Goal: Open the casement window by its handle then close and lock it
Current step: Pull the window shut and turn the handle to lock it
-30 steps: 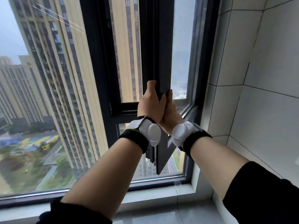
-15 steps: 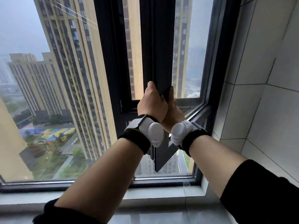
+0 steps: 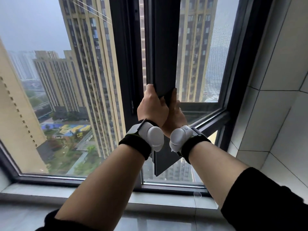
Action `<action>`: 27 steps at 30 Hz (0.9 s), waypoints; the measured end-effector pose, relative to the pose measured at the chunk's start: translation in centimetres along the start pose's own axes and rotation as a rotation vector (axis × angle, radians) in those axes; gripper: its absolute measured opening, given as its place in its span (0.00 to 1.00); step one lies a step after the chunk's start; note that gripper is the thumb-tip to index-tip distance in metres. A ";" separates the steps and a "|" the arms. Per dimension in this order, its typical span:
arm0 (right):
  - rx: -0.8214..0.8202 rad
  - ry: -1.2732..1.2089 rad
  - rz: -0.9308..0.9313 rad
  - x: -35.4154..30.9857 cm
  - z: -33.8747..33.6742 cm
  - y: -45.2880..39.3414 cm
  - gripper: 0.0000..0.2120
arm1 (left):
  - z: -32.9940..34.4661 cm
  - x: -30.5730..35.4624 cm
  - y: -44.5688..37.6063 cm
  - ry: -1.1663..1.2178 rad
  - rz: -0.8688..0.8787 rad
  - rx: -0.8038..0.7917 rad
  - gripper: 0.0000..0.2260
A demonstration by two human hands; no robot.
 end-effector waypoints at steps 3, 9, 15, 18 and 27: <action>0.026 0.063 -0.024 -1.1 0.4 -0.2 0.34 | -0.1 -0.7 -0.3 0.019 -0.011 0.035 0.11; 0.022 -0.100 0.056 -1.4 0.4 -0.6 0.40 | -0.2 -1.9 -1.3 0.033 -0.020 0.046 0.12; 0.027 -0.085 0.053 -2.3 1.5 -1.4 0.41 | -0.1 -3.7 -2.7 0.059 -0.002 0.058 0.12; 0.054 -0.053 0.026 -2.7 2.3 -2.1 0.43 | 0.1 -4.8 -3.5 0.095 0.004 0.049 0.11; 0.089 -0.024 0.044 -4.6 5.2 -4.7 0.44 | 0.4 -8.9 -6.9 0.158 -0.004 0.030 0.10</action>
Point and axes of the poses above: each hand's wrist, its own y-axis away from the middle knuckle, its own z-axis out of the palm, x = y × z, the point moved 7 cm from there along -y, towards the middle knuckle, and after that the axes turned 8 degrees about z, right-handed, at the moved point
